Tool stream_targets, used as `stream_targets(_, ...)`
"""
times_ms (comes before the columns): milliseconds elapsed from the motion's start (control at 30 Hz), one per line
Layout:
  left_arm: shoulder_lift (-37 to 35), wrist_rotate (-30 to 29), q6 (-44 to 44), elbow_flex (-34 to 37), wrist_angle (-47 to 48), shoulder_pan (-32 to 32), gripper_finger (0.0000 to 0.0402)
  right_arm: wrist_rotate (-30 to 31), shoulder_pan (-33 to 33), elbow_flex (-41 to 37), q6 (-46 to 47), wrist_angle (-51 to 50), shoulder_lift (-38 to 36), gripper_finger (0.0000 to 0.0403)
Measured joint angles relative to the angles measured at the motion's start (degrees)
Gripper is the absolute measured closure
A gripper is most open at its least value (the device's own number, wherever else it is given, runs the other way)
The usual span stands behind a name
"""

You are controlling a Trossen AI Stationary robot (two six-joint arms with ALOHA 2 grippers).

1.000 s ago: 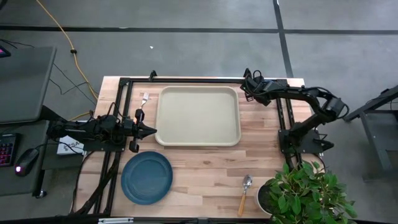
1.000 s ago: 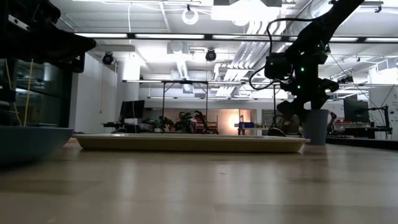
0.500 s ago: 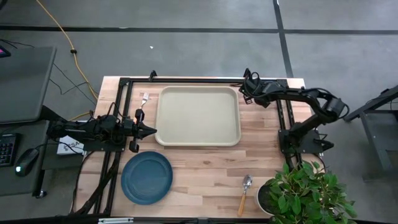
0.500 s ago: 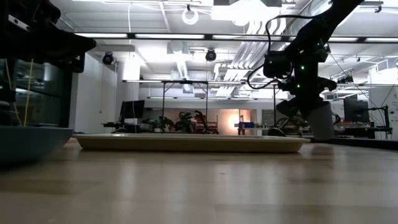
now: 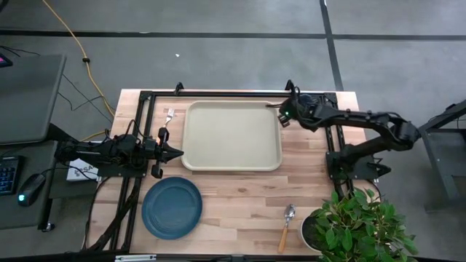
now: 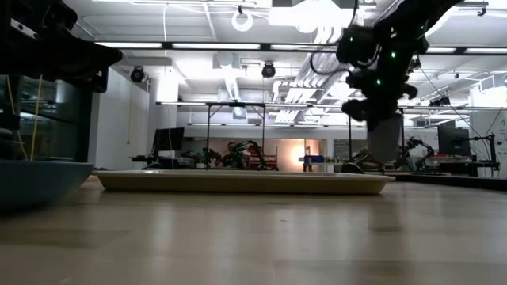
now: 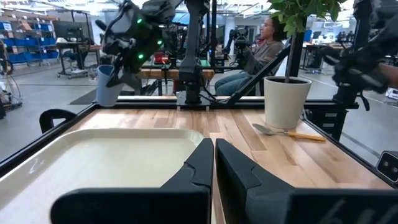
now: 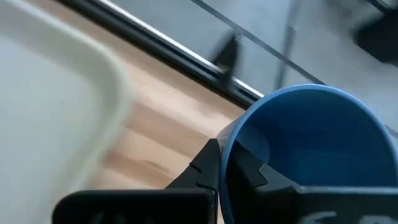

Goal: Pick and place plate/cup/fork/spoon on tray
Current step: Put the blue cup on the top right of the white tray

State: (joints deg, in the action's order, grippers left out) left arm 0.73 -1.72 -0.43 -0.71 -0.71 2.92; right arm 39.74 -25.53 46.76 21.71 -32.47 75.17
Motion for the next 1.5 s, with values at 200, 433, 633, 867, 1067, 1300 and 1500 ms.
stream_targets(200, 0.00, -0.02, 0.02, -0.02, 0.00, -0.02, 0.0401, -7.01, 7.27, 4.98, -5.02, 3.45, 0.49, 0.0402)
stream_targets(433, 0.00, -0.02, 0.00, -0.02, 0.00, -0.02, 0.0401, -13.71, 12.13, 19.89, -12.51, -4.33, 10.27, 0.0402)
stream_targets(633, 0.00, -0.02, 0.01, 0.00, 0.00, -0.01, 0.0401, -17.67, 9.71, 29.21, -17.68, -13.44, 20.97, 0.0402)
stream_targets(867, 0.00, -0.02, 0.02, 0.00, 0.01, 0.00, 0.0401, -23.45, 5.85, 30.40, -20.23, -11.04, 27.81, 0.0403)
stream_targets(1067, 0.00, -0.02, 0.02, 0.00, 0.01, -0.01, 0.0401, -26.05, 4.00, 30.34, -20.15, -8.74, 28.56, 0.0403)
stream_targets(1300, 0.00, -0.02, 0.02, 0.00, 0.00, -0.02, 0.0401, -30.42, 1.75, 30.29, -15.03, -6.64, 28.80, 0.0403)
stream_targets(1500, 0.00, -0.02, 0.00, -0.02, 0.00, 0.00, 0.0401, -31.70, 0.17, 30.29, -10.16, -7.14, 28.80, 0.0403)
